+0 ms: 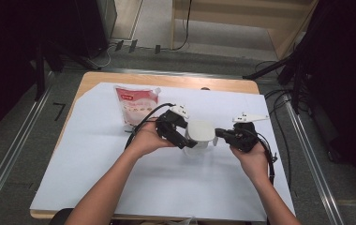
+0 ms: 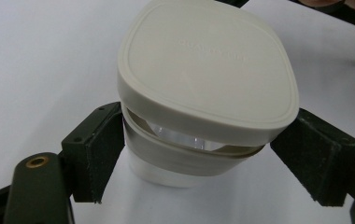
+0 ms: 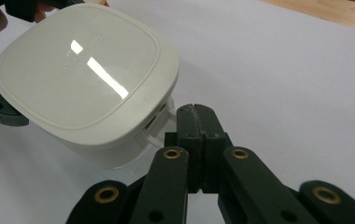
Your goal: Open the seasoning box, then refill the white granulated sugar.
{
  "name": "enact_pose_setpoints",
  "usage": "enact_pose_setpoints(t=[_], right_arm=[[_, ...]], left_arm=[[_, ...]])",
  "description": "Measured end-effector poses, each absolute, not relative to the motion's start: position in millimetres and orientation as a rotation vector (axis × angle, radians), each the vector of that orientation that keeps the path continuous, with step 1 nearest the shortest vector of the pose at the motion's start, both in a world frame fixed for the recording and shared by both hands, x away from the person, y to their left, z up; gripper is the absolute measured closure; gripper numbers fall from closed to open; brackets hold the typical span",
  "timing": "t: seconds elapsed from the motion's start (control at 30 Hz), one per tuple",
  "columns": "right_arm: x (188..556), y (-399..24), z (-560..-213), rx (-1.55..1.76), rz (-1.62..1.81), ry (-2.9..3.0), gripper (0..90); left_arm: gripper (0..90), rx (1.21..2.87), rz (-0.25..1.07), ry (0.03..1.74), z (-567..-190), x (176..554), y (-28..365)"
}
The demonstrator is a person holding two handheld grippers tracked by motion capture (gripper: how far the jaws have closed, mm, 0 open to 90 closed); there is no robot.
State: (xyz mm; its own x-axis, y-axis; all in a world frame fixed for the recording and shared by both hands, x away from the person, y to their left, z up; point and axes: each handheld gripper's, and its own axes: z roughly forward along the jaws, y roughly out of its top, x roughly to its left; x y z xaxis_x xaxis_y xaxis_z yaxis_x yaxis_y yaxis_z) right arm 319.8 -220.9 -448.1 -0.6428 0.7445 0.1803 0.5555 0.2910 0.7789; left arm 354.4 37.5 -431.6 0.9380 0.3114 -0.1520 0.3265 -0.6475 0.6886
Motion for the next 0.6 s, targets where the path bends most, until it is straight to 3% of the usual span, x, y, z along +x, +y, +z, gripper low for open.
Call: enact_pose_setpoints(t=[0.6], right_arm=[[319,-220,-448,1.18,1.266,2.335,90.0]], left_arm=[[20.4,2.354,0.046,0.433,-420,350,34]])
